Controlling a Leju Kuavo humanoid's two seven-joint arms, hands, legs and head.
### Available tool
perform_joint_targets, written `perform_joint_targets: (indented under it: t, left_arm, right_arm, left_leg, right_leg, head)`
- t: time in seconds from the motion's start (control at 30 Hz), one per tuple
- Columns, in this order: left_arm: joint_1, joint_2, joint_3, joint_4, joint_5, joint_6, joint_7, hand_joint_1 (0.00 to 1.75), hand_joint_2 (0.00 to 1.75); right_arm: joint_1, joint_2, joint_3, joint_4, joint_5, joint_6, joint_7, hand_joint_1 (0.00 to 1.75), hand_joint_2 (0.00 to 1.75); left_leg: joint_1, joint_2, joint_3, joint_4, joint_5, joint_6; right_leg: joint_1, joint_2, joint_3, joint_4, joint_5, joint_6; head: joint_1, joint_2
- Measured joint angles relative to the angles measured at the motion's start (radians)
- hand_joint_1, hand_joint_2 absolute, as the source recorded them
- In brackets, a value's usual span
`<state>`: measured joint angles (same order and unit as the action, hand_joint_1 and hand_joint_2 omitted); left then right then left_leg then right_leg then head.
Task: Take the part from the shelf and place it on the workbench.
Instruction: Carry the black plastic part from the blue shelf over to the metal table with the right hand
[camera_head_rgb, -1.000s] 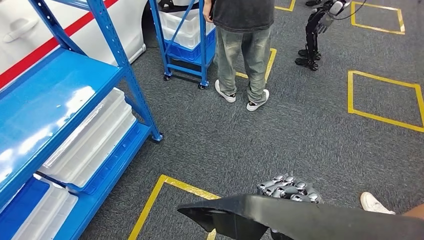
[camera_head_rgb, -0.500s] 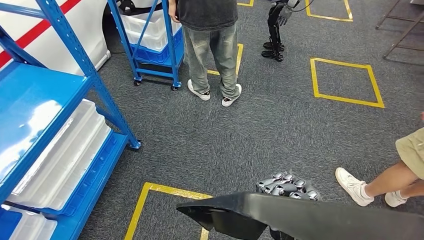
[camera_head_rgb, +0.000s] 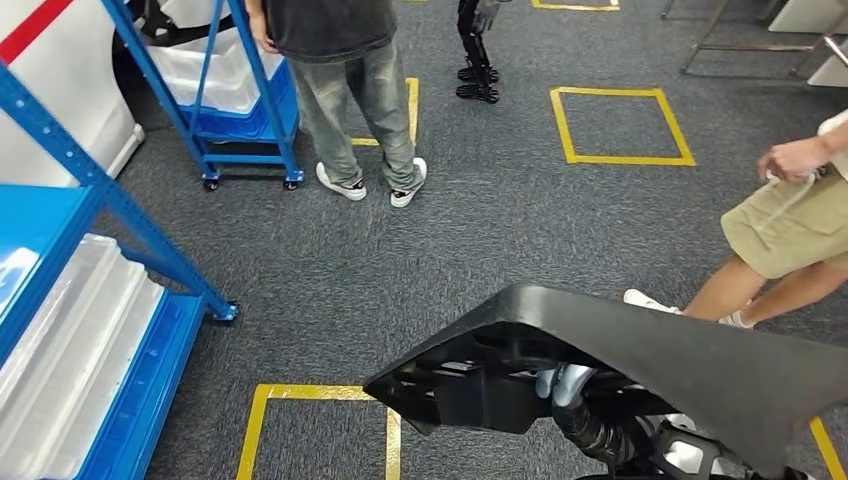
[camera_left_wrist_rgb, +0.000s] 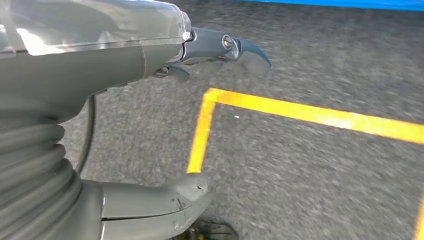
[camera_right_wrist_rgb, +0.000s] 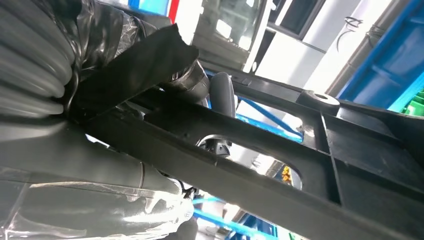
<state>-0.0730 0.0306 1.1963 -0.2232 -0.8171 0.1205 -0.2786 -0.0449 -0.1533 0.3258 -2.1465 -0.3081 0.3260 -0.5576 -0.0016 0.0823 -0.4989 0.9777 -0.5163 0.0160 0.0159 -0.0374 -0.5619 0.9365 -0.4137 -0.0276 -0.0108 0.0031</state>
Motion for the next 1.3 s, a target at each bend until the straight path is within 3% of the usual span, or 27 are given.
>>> perform_joint_targets:
  t: [0.07,0.1,0.13,0.17,0.2,0.23,0.3,0.37,0.43,0.5,0.57,0.63,0.67,0.7,0.73,0.8,0.87,0.93,0.97,1.03,1.1,1.13,1.17,1.2,1.23,1.3]
  left_arm:
    - [0.002,0.000,0.000,0.000,0.000,0.001,0.000,0.00,1.75]
    - [0.004,0.001,0.000,0.000,0.000,0.001,0.000,0.00,1.75]
    - [0.007,0.001,0.000,0.000,0.000,0.001,0.000,0.00,1.75]
    - [0.009,0.001,0.000,0.000,0.000,0.001,0.000,0.00,1.75]
    - [0.010,0.001,0.000,0.000,0.000,0.001,0.000,0.00,1.75]
    - [0.010,0.002,0.000,0.000,0.000,0.001,0.000,0.00,1.75]
    - [0.010,0.002,0.000,0.000,0.000,-0.001,0.000,0.00,1.75]
    - [0.010,0.002,0.001,0.000,0.000,-0.003,-0.001,0.00,1.75]
    - [0.005,0.002,0.001,0.000,0.000,-0.004,-0.004,0.00,1.75]
    - [0.001,0.003,0.001,0.000,0.000,-0.005,-0.007,0.00,1.75]
    - [0.001,0.004,0.001,0.000,0.000,-0.004,-0.008,0.00,1.75]
    - [0.003,0.005,0.001,0.000,0.000,-0.002,-0.007,0.00,1.75]
    - [0.003,0.006,0.001,0.000,0.000,-0.001,-0.007,0.00,1.75]
    - [0.002,0.006,0.001,0.000,0.000,-0.001,-0.006,0.00,1.75]
    - [0.001,0.006,0.001,0.000,-0.001,-0.001,-0.006,0.00,1.75]
    - [-0.001,0.003,0.001,0.000,-0.001,-0.001,-0.006,0.00,1.75]
    - [-0.001,0.000,0.001,0.000,-0.002,-0.001,-0.006,0.00,1.75]
    - [-0.003,-0.001,0.002,0.000,-0.004,-0.001,-0.006,0.00,1.75]
    - [-0.004,-0.001,0.002,0.000,-0.006,-0.001,-0.006,0.00,1.75]
    - [-0.002,0.000,0.002,0.000,-0.010,0.001,-0.006,0.00,1.75]
    - [0.007,0.001,0.002,0.000,-0.011,0.004,-0.007,0.00,1.75]
    - [0.012,0.002,0.002,0.000,-0.012,0.004,-0.007,0.00,1.75]
    - [0.015,0.002,0.002,0.000,-0.012,0.003,-0.008,0.00,1.75]
    - [0.016,0.002,0.002,0.000,-0.013,0.003,-0.008,0.00,1.75]
    - [0.016,0.002,0.002,0.000,-0.013,0.002,-0.009,0.00,1.75]
    - [0.017,0.001,0.002,0.000,-0.016,0.002,-0.008,0.00,1.75]
  right_arm:
    - [-0.012,0.006,-0.004,0.006,-0.004,0.008,0.004,1.75,1.75]
    - [-0.014,0.009,-0.004,0.009,-0.005,0.011,0.006,1.75,1.75]
    - [-0.015,0.011,-0.004,0.012,-0.006,0.013,0.008,1.75,1.75]
    - [-0.016,0.012,-0.005,0.015,-0.006,0.015,0.009,1.75,1.75]
    - [-0.016,0.012,-0.005,0.018,-0.006,0.016,0.010,1.75,1.75]
    - [-0.018,0.013,-0.005,0.020,-0.006,0.017,0.010,1.75,1.75]
    - [-0.024,0.016,-0.005,0.023,-0.007,0.017,0.012,1.75,1.75]
    - [-0.030,0.019,-0.005,0.025,-0.008,0.018,0.014,1.75,1.75]
    - [-0.033,0.020,-0.005,0.026,-0.008,0.018,0.014,1.75,1.75]
    - [-0.038,0.020,-0.005,0.026,-0.009,0.018,0.014,1.75,1.75]
    - [-0.045,0.020,-0.006,0.027,-0.009,0.018,0.014,1.75,1.75]
    - [-0.048,0.021,-0.006,0.029,-0.009,0.018,0.014,1.75,1.75]
    - [-0.047,0.021,-0.006,0.030,-0.009,0.018,0.014,1.75,1.75]
    - [-0.047,0.021,-0.006,0.031,-0.009,0.017,0.014,1.75,1.75]
    - [-0.048,0.021,-0.006,0.031,-0.009,0.017,0.014,1.75,1.75]
    - [-0.050,0.022,-0.006,0.031,-0.009,0.017,0.014,1.75,1.75]
    - [-0.056,0.023,-0.005,0.030,-0.009,0.017,0.014,1.75,1.75]
    - [-0.052,0.024,-0.005,0.029,-0.003,0.017,0.009,1.75,1.75]
    - [-0.042,0.024,-0.005,0.025,0.004,0.016,0.002,1.75,1.75]
    - [-0.017,0.025,-0.005,0.013,0.023,0.016,-0.021,1.75,1.75]
    - [0.011,0.025,-0.004,0.002,0.038,0.017,-0.043,1.75,1.75]
    - [0.024,0.025,-0.004,-0.001,0.042,0.017,-0.049,1.75,1.75]
    - [0.036,0.026,-0.003,-0.003,0.046,0.018,-0.053,1.75,1.75]
    - [0.045,0.025,-0.003,-0.004,0.049,0.018,-0.056,1.75,1.75]
    - [0.053,0.025,-0.003,-0.005,0.052,0.018,-0.058,1.75,1.75]
    - [0.065,0.025,-0.002,-0.008,0.058,0.017,-0.062,1.75,1.75]
  left_leg:
    - [0.005,-0.057,-0.061,0.132,-0.064,-0.006]
    - [0.006,-0.070,-0.100,0.208,-0.092,-0.008]
    - [0.007,-0.075,-0.131,0.263,-0.103,-0.010]
    - [0.008,-0.076,-0.145,0.280,-0.094,-0.012]
    - [0.010,-0.079,-0.139,0.254,-0.063,-0.014]
    - [0.014,-0.088,-0.117,0.193,-0.018,-0.016]
    - [0.023,-0.133,-0.065,0.058,0.054,-0.022]
    - [0.026,-0.163,-0.040,-0.006,0.069,-0.021]
    - [0.023,-0.147,-0.035,-0.018,0.068,-0.013]
    - [0.024,-0.125,-0.031,-0.025,0.070,-0.002]
    - [0.021,-0.099,-0.029,-0.028,0.069,0.008]
    - [0.015,-0.072,-0.028,-0.028,0.066,0.013]
    - [0.012,-0.059,-0.026,-0.028,0.064,0.015]
    - [0.010,-0.048,-0.023,-0.028,0.062,0.016]
    - [0.007,-0.037,-0.018,-0.029,0.060,0.016]
    - [0.004,-0.017,-0.006,-0.033,0.054,0.016]
    - [0.001,0.002,-0.002,-0.036,0.050,0.012]
    - [-0.001,0.020,0.000,-0.034,0.043,0.005]
    - [-0.001,0.013,0.001,-0.028,0.035,0.002]
    - [0.002,-0.030,-0.019,0.036,-0.009,-0.003]
    - [0.009,-0.069,-0.081,0.174,-0.075,-0.010]
    - [0.012,-0.075,-0.114,0.239,-0.098,-0.015]
    - [0.016,-0.077,-0.135,0.277,-0.103,-0.021]
    - [0.020,-0.077,-0.138,0.275,-0.088,-0.028]
    - [0.026,-0.081,-0.122,0.236,-0.055,-0.034]
    - [0.040,-0.120,-0.065,0.104,0.017,-0.052]
  right_leg:
    - [-0.004,0.022,0.003,0.000,0.000,-0.007]
    - [-0.004,0.034,0.002,0.002,-0.001,-0.009]
    - [-0.005,0.048,0.002,0.005,-0.001,-0.009]
    - [-0.007,0.063,0.002,0.007,-0.002,-0.008]
    - [-0.009,0.077,0.003,0.010,-0.003,-0.007]
    - [-0.012,0.092,0.004,0.013,-0.005,-0.004]
    - [-0.017,0.118,0.001,0.021,-0.007,0.004]
    - [-0.021,0.141,-0.011,0.025,-0.002,0.016]
    - [-0.024,0.157,-0.022,0.024,0.003,0.027]
    - [-0.021,0.120,-0.040,0.059,-0.020,0.036]
    - [-0.019,0.063,-0.095,0.177,-0.082,0.044]
    - [-0.021,0.046,-0.160,0.311,-0.133,0.048]
    - [-0.020,0.044,-0.173,0.337,-0.134,0.046]
    - [-0.018,0.042,-0.163,0.318,-0.115,0.042]
    - [-0.013,0.038,-0.131,0.259,-0.080,0.034]
    - [0.007,0.000,-0.047,0.105,-0.016,0.007]
    - [0.024,-0.030,-0.007,0.025,0.000,-0.013]
    - [0.023,-0.019,-0.002,0.012,-0.003,-0.023]
    - [0.020,-0.010,0.004,0.003,-0.001,-0.026]
    - [0.009,0.007,0.016,-0.012,0.004,-0.031]
    - [0.007,0.027,0.017,-0.010,0.002,-0.034]
    - [0.005,0.041,0.015,-0.005,0.001,-0.034]
    - [0.003,0.055,0.013,0.000,0.000,-0.032]
    - [0.000,0.070,0.011,0.006,-0.003,-0.029]
    - [-0.004,0.084,0.010,0.014,-0.006,-0.023]
    - [-0.012,0.111,0.007,0.028,-0.014,-0.009]
  head:
    - [0.000,0.000]
    - [0.000,0.000]
    - [0.000,0.000]
    - [0.000,0.000]
    - [0.000,0.000]
    - [0.000,0.000]
    - [0.000,0.000]
    - [0.000,0.000]
    - [0.000,0.000]
    - [0.001,0.000]
    - [0.001,0.000]
    - [0.001,0.000]
    - [0.001,0.000]
    - [0.001,0.000]
    - [0.001,0.000]
    - [0.001,0.000]
    - [0.001,0.000]
    - [0.001,0.000]
    - [0.001,0.000]
    - [0.001,0.000]
    - [0.001,0.000]
    - [0.001,0.000]
    - [0.001,0.000]
    - [0.001,0.000]
    - [0.001,0.000]
    - [0.001,0.000]
